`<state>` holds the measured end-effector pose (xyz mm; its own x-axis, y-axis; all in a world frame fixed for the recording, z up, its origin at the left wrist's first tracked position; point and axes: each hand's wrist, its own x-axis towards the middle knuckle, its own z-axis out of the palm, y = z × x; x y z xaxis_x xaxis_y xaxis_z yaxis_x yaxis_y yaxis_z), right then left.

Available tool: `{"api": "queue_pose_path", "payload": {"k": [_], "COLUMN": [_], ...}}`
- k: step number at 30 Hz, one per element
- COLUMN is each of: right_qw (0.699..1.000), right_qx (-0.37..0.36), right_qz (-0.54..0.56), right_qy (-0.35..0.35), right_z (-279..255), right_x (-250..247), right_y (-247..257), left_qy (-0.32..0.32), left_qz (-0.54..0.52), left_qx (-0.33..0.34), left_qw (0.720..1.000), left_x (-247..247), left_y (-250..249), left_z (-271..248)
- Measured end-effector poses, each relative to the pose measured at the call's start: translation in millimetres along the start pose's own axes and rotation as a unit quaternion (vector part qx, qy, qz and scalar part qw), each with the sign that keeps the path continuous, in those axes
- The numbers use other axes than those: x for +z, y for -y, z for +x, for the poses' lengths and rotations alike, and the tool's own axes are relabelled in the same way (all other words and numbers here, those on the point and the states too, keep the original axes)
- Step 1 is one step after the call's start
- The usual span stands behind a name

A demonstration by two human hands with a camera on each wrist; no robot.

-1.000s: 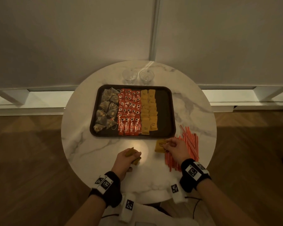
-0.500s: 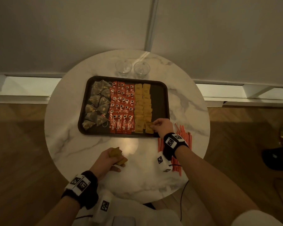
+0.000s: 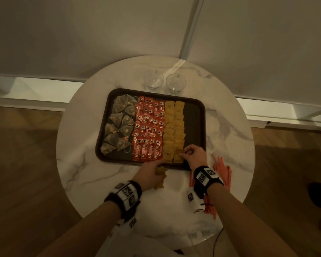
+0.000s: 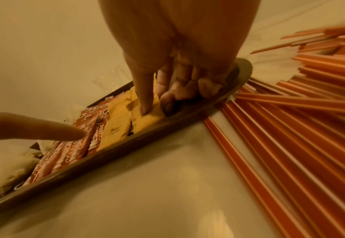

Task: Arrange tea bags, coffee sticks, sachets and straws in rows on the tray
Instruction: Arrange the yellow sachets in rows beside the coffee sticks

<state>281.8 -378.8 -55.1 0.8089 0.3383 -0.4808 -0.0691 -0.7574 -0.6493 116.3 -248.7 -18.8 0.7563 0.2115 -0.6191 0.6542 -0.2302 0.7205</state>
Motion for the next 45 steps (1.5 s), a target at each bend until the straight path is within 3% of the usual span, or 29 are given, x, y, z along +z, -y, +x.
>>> {"api": "queue_pose_path", "payload": {"k": [4,7,10,15,18,21,24,26,28,30,39,42,45], "right_qw": [1.0,0.999,0.998,0.997,0.998,1.0,0.995,0.985,0.97,0.961,0.967,0.976,0.984], "right_qx": [0.0,0.001,0.003,0.001,0.004,-0.007,-0.059,-0.076,-0.074,-0.066,-0.008,0.016,0.019], "right_qz": [-0.021,-0.041,-0.053,-0.08,-0.063,-0.005,0.08,0.126,0.155,0.18,0.218,0.205,0.165], "right_qy": [-0.008,-0.014,-0.022,-0.013,-0.002,-0.016,0.008,0.089,0.17,0.201,0.133,0.075,0.06], "right_z": [8,10,12,17,16,4,-23,-45,-61,-68,-69,-60,-48], "right_x": [4,2,3,2,0,-7,-15,-16,-11,-5,-9,-8,-1], "right_y": [-1,-1,-1,-1,-1,6,17,23,25,22,6,2,1], "left_qy": [0.101,0.13,0.121,0.069,0.055,0.011,-0.021,-0.04,-0.054,-0.065,-0.017,-0.052,-0.078], "left_qz": [0.161,0.171,0.165,0.214,0.139,-0.052,-0.227,-0.296,-0.312,-0.32,-0.38,-0.391,-0.417], "left_qx": [-0.007,-0.023,-0.043,-0.006,-0.002,-0.018,-0.036,-0.021,-0.001,0.002,-0.048,-0.059,-0.074], "left_qw": [0.982,0.976,0.978,0.974,0.989,0.998,0.973,0.954,0.949,0.945,0.924,0.917,0.903], "left_x": [9,13,14,9,6,3,-2,-2,1,4,8,5,3], "left_y": [-7,-9,-10,-9,-9,-8,-7,-8,-10,-12,-19,-16,-10], "left_z": [15,22,25,23,22,21,20,19,18,17,14,14,8]}}
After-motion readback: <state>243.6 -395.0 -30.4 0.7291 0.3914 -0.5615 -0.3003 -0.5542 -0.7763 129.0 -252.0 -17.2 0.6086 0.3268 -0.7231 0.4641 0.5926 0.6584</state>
